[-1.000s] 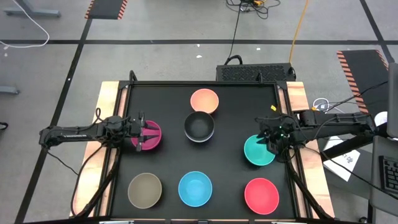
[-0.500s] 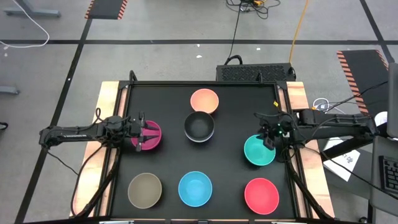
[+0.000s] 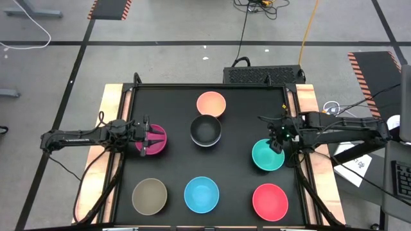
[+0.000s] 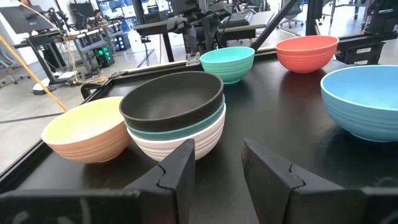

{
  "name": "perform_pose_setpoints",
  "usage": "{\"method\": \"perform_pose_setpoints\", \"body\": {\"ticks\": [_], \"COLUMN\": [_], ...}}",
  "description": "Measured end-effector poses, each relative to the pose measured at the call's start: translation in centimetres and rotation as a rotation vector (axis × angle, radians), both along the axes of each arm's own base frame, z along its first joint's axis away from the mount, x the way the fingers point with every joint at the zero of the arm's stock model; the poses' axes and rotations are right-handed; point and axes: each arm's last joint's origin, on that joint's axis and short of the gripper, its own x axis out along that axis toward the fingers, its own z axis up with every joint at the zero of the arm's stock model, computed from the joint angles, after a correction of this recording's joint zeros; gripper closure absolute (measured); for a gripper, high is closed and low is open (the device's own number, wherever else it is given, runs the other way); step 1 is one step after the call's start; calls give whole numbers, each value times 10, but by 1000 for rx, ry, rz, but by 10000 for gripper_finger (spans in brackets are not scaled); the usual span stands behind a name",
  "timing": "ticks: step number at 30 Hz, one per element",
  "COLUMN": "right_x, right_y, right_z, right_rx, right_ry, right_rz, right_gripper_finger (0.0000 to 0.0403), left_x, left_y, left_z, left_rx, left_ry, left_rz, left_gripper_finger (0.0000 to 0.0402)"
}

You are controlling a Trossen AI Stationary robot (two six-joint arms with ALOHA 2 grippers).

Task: Nest bowls inside each other
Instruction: Stack the light blue bowl on the black bowl

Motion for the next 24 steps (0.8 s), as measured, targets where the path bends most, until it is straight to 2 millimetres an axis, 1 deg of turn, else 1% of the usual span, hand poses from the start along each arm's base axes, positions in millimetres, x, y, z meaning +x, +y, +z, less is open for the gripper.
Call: {"method": "perform_pose_setpoints", "body": {"ticks": [8, 24], "right_x": [2, 15], "right_y": [0, -2], "right_z": [-6, -18], "right_rx": [24, 31], "right_ry": [76, 179], "right_rz": [-30, -45], "right_gripper_finger": [195, 195], "left_x": [0, 0], "left_y": [0, 0], "left_z": [0, 0], "left_rx": [-1, -2], "left_ry": [0, -1], "left_rz": [-1, -8], "left_gripper_finger": [266, 266]}}
